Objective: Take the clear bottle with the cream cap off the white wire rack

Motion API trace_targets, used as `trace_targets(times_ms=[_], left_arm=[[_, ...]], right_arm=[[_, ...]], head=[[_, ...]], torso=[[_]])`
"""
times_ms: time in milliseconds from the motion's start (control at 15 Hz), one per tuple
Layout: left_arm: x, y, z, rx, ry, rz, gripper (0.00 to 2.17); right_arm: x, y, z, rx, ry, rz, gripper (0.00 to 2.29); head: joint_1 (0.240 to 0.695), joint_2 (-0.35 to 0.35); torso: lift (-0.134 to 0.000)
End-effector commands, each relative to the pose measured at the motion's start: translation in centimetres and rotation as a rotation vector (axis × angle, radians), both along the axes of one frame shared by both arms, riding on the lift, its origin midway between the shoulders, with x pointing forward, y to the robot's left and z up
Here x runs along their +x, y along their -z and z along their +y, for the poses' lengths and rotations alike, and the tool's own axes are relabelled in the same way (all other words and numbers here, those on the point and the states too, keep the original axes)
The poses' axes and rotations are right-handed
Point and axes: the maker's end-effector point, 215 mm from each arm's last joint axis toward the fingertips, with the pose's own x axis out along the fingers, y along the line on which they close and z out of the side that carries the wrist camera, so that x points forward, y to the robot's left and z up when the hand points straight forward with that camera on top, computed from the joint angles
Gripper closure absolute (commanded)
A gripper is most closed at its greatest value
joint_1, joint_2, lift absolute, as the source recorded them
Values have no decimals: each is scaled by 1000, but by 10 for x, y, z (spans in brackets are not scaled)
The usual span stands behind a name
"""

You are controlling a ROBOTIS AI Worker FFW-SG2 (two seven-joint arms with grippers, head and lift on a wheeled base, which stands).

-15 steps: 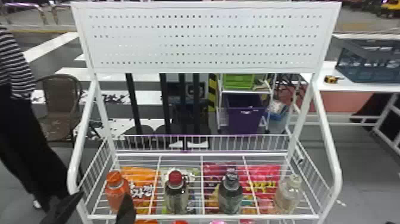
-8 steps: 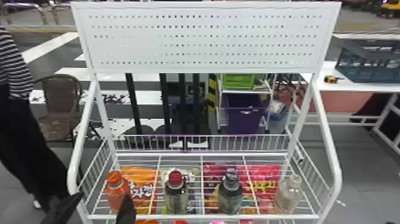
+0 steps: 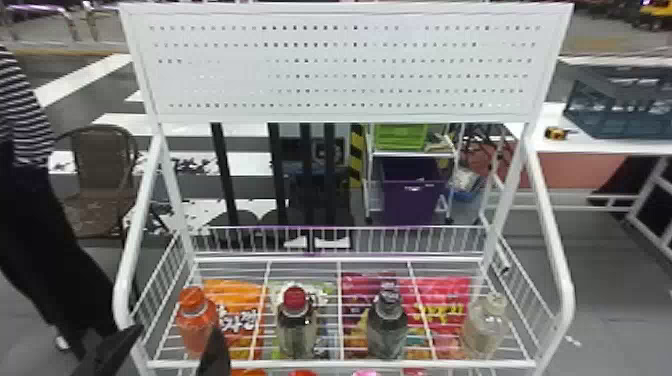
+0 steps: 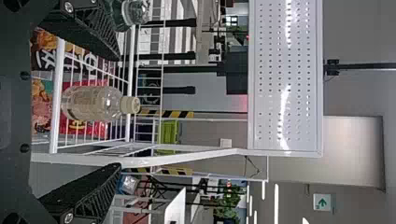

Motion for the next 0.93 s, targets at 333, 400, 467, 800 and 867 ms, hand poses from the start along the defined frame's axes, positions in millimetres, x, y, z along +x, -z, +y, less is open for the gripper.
trace_targets(times_ms=[333,400,467,800,867], left_arm=[[-2,14,-12,7,24,51,140],[-2,19,-16,9,32,70,140],[-1,21,-20,15,38,77,140],[3,32,-19,31,39,109,140],[4,33,-19,33,38,110,140]], right_arm=[[87,102,-5,2,18,57,90],[101,111,-6,10,22,62,90],[113,117,-7,19,26,66,90],[150,122,9,39,-6,59,90],[156,122,12,41,-10,62,90]], head=[[499,0],[499,0],[499,0],[499,0],[499,0]], torso=[[0],[0],[0],[0],[0]])
